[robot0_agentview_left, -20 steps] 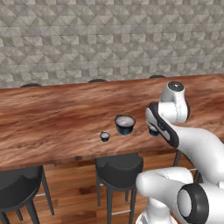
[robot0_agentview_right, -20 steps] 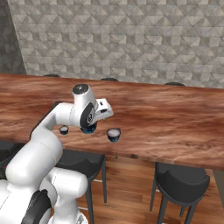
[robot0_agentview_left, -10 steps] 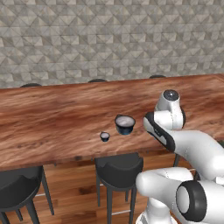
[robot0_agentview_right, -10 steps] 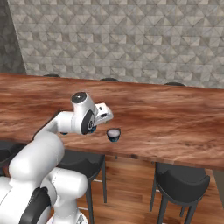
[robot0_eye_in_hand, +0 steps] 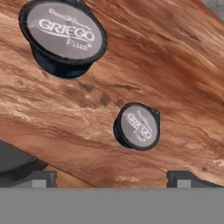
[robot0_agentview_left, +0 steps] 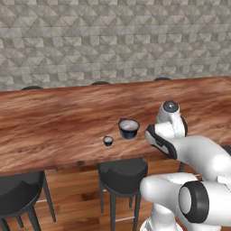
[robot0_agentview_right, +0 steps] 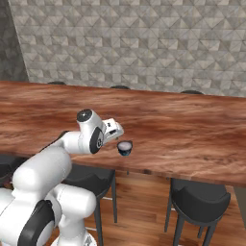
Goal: Stack the yogurt containers by placing the smaller containers on top of the larger containers.
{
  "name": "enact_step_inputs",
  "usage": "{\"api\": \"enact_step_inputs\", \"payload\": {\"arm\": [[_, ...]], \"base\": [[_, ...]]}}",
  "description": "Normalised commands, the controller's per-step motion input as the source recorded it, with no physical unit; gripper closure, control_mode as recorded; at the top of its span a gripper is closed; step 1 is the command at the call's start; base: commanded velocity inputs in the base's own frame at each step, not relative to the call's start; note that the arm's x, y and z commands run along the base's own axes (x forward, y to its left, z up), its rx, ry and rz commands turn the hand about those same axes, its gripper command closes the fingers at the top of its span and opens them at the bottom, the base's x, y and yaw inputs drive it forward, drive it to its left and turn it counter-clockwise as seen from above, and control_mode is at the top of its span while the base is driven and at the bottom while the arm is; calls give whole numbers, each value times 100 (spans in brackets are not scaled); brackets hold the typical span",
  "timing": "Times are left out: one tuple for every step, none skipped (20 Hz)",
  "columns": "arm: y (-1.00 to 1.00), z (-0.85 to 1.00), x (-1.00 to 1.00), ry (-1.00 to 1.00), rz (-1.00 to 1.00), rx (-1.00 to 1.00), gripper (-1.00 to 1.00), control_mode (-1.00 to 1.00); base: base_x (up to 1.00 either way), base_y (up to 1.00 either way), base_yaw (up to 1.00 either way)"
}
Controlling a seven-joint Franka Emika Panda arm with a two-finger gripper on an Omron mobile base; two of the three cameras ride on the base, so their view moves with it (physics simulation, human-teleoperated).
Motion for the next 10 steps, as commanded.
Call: {"api": "enact_step_inputs", "payload": {"arm": [[0, -15, 17, 0, 0, -1, -100, -100], [0, -16, 17, 0, 0, -3, -100, -100], [0, -16, 19, 0, 0, -3, -100, -100], [0, -14, 19, 0, 0, -1, -100, -100], [0, -12, 16, 0, 0, -1, -100, -100], [0, -10, 14, 0, 0, 0, -100, -100], [0, -11, 11, 0, 0, -1, -100, -100], [-4, -11, 14, 0, 0, -2, -100, -100], [0, -14, 19, 0, 0, -5, -100, -100], [-1, -13, 16, 0, 0, -3, -100, -100]], "base": [[0, 0, 0], [0, 0, 0], [0, 0, 0], [0, 0, 0], [0, 0, 0], [0, 0, 0], [0, 0, 0], [0, 0, 0], [0, 0, 0], [0, 0, 0]]}}
